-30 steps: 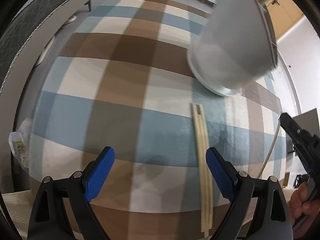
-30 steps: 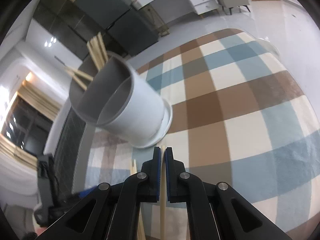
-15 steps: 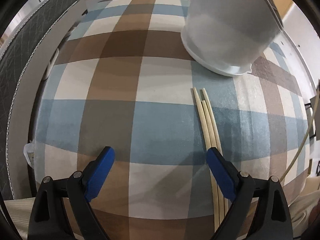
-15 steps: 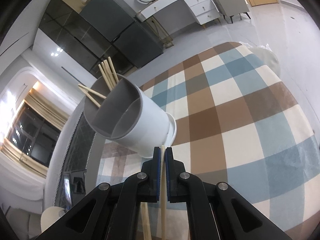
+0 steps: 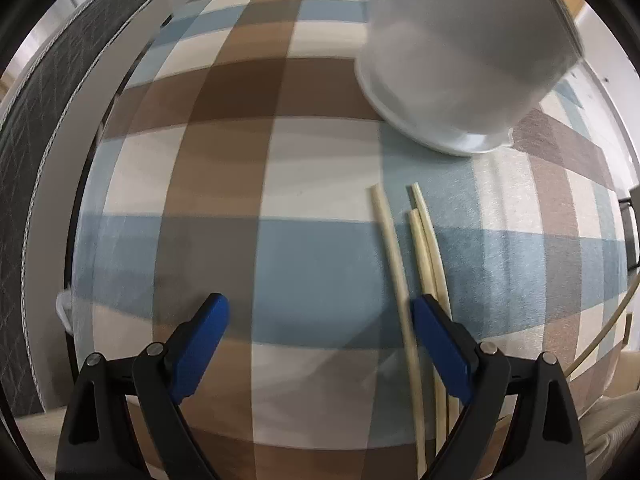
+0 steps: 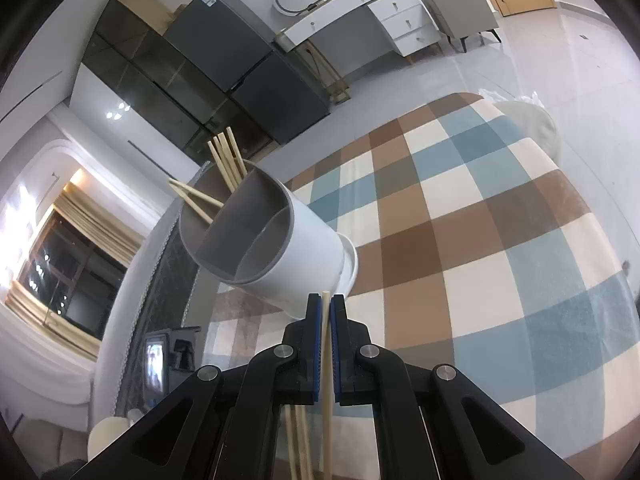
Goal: Organize utensils
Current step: 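Close the left gripper on a chopstick while the right gripper lifts its chopstick, then lift both held chopsticks and carry them above the utensil holder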
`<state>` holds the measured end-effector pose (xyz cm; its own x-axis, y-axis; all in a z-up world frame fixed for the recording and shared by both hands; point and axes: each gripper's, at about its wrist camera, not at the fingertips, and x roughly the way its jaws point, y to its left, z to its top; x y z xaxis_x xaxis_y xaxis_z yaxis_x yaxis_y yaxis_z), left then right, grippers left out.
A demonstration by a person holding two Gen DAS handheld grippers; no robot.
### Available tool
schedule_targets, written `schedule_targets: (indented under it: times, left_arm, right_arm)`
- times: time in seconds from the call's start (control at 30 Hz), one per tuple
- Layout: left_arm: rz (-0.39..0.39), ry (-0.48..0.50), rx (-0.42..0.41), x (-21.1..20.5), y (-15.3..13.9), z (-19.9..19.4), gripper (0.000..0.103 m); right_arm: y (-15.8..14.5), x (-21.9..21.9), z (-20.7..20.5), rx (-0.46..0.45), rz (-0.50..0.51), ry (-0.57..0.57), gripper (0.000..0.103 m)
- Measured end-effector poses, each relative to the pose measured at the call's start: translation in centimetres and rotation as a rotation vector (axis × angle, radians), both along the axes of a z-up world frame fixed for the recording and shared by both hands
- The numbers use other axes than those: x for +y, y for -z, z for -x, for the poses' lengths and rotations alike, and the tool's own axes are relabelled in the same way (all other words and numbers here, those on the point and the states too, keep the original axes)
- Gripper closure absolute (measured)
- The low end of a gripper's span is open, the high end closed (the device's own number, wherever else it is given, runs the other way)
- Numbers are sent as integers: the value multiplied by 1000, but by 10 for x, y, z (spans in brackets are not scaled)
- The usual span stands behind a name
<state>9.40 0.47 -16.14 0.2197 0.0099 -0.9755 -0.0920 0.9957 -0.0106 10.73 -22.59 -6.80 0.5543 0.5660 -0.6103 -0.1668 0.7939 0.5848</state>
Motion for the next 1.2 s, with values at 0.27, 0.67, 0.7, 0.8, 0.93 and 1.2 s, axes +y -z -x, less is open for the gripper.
schedule_targets:
  times: [0.27,0.67,0.7,0.8,0.93,1.2]
  left_arm:
    - [6,14,-3,6,-2,-15,20]
    - [10,89,-51,-15,-16,-61,102]
    - [15,95,-53,-19,-16,-64,102]
    - [37,101,-80,-20,-21,-67,103]
    - [75,107,-241,-15,-54,-52,103]
    - [201,83,-560,-3,-120,2,103]
  right_arm:
    - [-2,-4,-1,5,-20,4,99]
    - [1,-1,-7,16,-10,2,99]
    - [1,-1,-8,15,-9,4,99]
    - [0,1,-9,8,-3,8,99]
    - [-2,9,-4,-13,40,-10,99]
    - [-31,28,33,-189,141,-42,100]
